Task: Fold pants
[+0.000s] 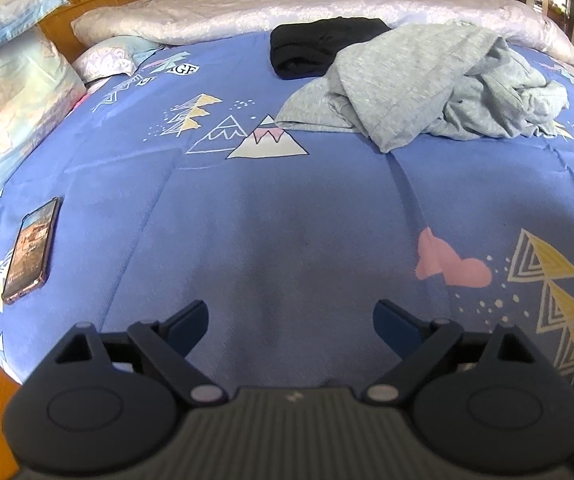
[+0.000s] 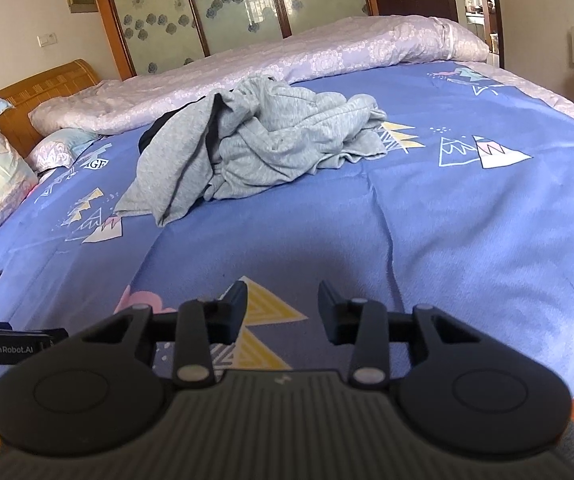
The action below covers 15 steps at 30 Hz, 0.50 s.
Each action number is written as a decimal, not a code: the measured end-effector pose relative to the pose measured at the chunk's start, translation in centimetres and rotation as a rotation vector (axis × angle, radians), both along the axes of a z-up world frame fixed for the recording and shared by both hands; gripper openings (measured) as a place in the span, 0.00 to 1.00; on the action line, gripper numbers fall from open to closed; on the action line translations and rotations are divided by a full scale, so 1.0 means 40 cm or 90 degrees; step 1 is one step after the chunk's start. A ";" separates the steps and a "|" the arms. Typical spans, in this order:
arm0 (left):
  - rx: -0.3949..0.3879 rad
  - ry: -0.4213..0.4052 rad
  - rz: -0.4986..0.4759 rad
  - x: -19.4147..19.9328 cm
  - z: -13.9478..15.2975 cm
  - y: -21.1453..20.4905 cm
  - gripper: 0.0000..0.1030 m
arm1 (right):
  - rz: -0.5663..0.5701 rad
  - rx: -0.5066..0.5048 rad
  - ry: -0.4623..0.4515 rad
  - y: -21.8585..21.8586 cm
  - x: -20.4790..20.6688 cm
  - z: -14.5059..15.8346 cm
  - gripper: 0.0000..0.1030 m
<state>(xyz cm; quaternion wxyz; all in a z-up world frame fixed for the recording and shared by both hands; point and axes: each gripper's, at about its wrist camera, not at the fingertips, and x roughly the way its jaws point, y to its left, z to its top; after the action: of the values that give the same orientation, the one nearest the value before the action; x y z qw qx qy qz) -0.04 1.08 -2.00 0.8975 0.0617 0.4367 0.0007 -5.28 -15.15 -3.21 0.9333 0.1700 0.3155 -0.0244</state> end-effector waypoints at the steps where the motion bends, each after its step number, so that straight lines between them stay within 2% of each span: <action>1: -0.006 -0.001 0.005 0.004 0.001 0.007 0.90 | 0.001 0.001 0.001 -0.001 0.001 -0.002 0.41; 9: -0.032 -0.009 0.052 0.026 0.007 0.070 0.88 | 0.010 0.011 -0.009 -0.017 0.038 0.016 0.40; 13: -0.037 0.000 0.063 0.037 0.000 0.084 0.88 | 0.045 0.066 -0.045 -0.021 0.130 0.062 0.42; 14: -0.039 0.003 0.064 0.039 -0.002 0.087 0.88 | 0.054 0.073 -0.056 -0.015 0.157 0.073 0.44; 15: -0.040 0.005 0.065 0.041 -0.003 0.088 0.88 | 0.062 0.076 -0.067 -0.006 0.190 0.085 0.50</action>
<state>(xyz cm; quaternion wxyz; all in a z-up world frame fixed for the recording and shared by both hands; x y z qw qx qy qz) 1.60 4.60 -2.13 0.8959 0.0113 0.4429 0.0330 2.31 -15.39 0.20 0.9368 0.2108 0.2750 0.0484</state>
